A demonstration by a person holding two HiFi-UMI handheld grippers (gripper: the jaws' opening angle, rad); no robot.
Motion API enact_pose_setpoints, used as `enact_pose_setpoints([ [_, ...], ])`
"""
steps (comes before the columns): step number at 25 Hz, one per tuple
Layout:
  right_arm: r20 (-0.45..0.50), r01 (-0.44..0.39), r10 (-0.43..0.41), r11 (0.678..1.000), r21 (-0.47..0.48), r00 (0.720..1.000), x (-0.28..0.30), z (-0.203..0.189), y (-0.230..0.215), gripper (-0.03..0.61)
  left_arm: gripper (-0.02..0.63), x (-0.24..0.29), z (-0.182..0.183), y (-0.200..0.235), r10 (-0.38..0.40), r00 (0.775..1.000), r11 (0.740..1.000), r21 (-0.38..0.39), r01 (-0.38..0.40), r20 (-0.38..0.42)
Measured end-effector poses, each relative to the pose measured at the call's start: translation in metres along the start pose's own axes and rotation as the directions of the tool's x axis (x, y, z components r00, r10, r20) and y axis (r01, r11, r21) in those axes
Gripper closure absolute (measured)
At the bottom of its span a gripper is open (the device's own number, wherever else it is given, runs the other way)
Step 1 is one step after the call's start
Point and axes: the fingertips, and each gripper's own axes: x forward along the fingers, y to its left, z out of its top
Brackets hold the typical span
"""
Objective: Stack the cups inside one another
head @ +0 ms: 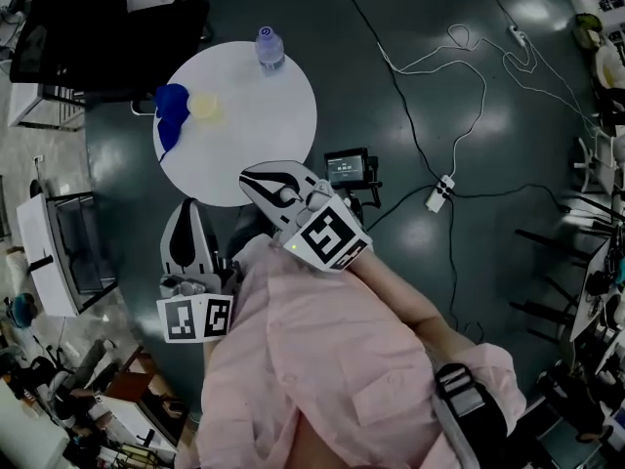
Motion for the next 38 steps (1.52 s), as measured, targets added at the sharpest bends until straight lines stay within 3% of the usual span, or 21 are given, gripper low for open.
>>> enact_pose_setpoints([
  [14,0.029,0.009,-0.010,1.000,0.019,1.000,0.0034,0.0060,-0.0007,0.545,0.594,0.0024,0.0024,0.0001,-0.017,1.000,0.999,0.029,0.018,-0.026],
  [38,0.018,-0.034,0.034,0.999,-0.014,0.999,0.0049,0.0063,0.0027,0.545,0.594,0.0001,0.0051,0.0000,0.017,1.000,0.999,0.031,-0.017,-0.003],
])
